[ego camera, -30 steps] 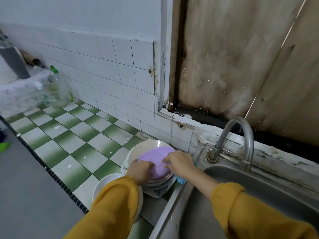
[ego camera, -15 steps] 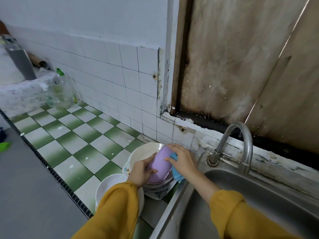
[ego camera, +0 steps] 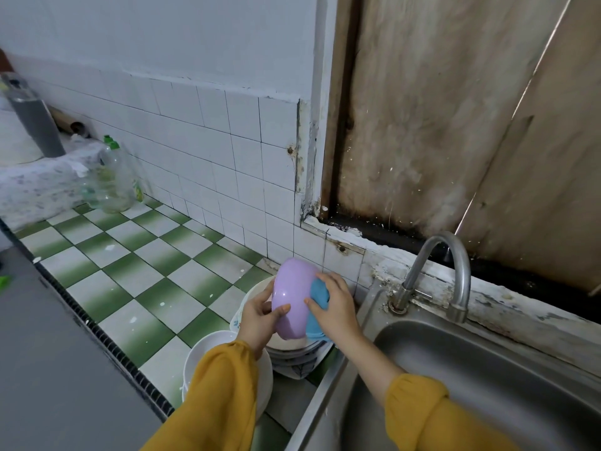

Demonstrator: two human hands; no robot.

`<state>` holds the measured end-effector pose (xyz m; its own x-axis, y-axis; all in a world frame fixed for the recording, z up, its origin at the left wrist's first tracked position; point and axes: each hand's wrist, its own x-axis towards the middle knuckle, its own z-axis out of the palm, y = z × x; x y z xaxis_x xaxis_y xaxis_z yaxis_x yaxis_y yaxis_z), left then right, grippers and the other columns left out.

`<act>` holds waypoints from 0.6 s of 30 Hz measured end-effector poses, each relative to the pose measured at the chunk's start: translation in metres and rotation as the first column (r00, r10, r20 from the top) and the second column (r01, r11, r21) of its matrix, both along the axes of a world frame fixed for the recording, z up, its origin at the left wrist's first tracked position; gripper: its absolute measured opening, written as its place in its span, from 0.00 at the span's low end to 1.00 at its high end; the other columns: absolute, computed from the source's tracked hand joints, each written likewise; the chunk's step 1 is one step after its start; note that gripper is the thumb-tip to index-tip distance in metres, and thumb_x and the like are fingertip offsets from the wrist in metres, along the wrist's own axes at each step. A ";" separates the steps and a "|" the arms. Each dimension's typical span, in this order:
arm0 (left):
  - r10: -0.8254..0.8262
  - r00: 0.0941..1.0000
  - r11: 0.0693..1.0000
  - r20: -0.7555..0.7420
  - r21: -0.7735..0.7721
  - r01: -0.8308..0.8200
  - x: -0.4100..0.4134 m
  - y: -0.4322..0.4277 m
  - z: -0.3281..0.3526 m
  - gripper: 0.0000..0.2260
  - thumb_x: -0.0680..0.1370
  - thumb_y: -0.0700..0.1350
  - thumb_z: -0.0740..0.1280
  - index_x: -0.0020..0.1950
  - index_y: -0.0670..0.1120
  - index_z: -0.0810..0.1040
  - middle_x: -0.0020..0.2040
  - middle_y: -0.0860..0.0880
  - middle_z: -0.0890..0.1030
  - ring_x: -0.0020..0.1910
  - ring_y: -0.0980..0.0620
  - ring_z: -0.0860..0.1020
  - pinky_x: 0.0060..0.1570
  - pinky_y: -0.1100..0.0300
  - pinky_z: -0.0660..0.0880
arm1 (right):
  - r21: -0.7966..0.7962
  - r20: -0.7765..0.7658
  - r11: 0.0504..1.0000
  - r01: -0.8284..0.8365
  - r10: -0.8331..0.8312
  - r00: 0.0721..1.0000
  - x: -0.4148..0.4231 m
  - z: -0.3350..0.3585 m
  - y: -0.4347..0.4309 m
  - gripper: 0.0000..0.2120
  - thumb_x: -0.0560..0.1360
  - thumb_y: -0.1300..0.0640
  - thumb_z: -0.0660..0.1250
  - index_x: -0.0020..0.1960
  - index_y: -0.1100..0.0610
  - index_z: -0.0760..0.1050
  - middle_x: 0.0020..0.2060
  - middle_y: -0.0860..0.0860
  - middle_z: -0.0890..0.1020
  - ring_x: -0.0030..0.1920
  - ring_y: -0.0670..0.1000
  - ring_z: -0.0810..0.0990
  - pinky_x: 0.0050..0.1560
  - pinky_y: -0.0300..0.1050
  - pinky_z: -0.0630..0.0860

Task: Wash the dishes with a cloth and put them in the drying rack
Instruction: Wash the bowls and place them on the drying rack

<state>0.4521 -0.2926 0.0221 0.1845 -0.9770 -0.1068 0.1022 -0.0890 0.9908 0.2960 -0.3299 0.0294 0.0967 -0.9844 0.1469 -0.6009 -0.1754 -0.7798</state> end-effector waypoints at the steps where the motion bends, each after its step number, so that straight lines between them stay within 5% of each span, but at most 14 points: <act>1: 0.005 1.000 1.000 -0.028 0.007 -0.005 -0.001 0.002 0.001 0.25 0.76 0.33 0.69 0.69 0.51 0.71 0.47 0.46 0.86 0.45 0.48 0.84 0.52 0.42 0.80 | -0.013 0.026 1.000 0.007 -0.007 1.000 0.001 0.001 0.000 0.28 0.75 0.57 0.71 0.72 0.55 0.67 0.70 0.52 0.68 0.69 0.53 0.68 0.67 0.46 0.66; 6: 0.103 0.987 0.995 -0.122 0.007 -0.103 -0.007 0.009 0.011 0.15 0.80 0.37 0.64 0.66 0.47 0.73 0.63 0.41 0.79 0.60 0.41 0.78 0.58 0.46 0.76 | -0.073 0.378 0.988 0.133 -0.096 0.921 0.002 0.013 0.012 0.28 0.74 0.61 0.72 0.70 0.48 0.68 0.61 0.42 0.75 0.63 0.48 0.74 0.63 0.40 0.70; 9: 0.092 0.993 0.993 -0.079 -0.060 -0.097 -0.016 0.017 0.021 0.18 0.76 0.42 0.67 0.66 0.45 0.75 0.62 0.42 0.79 0.61 0.41 0.77 0.61 0.42 0.74 | -0.295 0.484 0.925 0.240 -0.072 0.872 0.001 0.029 0.026 0.22 0.74 0.58 0.71 0.67 0.53 0.73 0.61 0.38 0.75 0.63 0.44 0.75 0.67 0.43 0.70; 13: 0.046 0.982 0.983 -0.183 -0.167 -0.077 -0.038 0.035 0.045 0.19 0.74 0.30 0.63 0.65 0.38 0.76 0.59 0.40 0.81 0.59 0.44 0.79 0.58 0.54 0.78 | -0.556 0.000 0.820 -0.134 0.161 0.987 0.003 0.043 0.047 0.19 0.76 0.48 0.63 0.63 0.54 0.77 0.65 0.49 0.77 0.65 0.47 0.74 0.68 0.42 0.67; 14: 0.032 0.979 0.976 -0.200 -0.204 -0.074 -0.042 0.040 0.050 0.21 0.72 0.31 0.64 0.65 0.39 0.75 0.59 0.42 0.81 0.58 0.47 0.80 0.56 0.59 0.78 | -0.536 -0.019 0.836 -0.114 0.123 0.992 0.000 0.046 0.048 0.18 0.76 0.47 0.63 0.62 0.53 0.78 0.63 0.49 0.78 0.64 0.48 0.76 0.66 0.43 0.69; 18: 0.001 0.992 0.947 -0.125 -0.319 -0.041 -0.055 0.063 0.069 0.28 0.64 0.38 0.64 0.65 0.45 0.74 0.54 0.56 0.83 0.52 0.65 0.80 0.50 0.72 0.74 | -0.105 0.421 0.964 0.244 -0.179 0.889 -0.021 0.078 0.045 0.08 0.78 0.50 0.66 0.54 0.49 0.80 0.51 0.46 0.82 0.57 0.52 0.79 0.56 0.42 0.72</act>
<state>0.3968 -0.2294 0.0911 0.2102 -0.9594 0.1881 0.2221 0.2343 0.9465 0.2745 -0.2847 0.1078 -0.2109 -0.9376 0.2765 -0.2753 -0.2145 -0.9371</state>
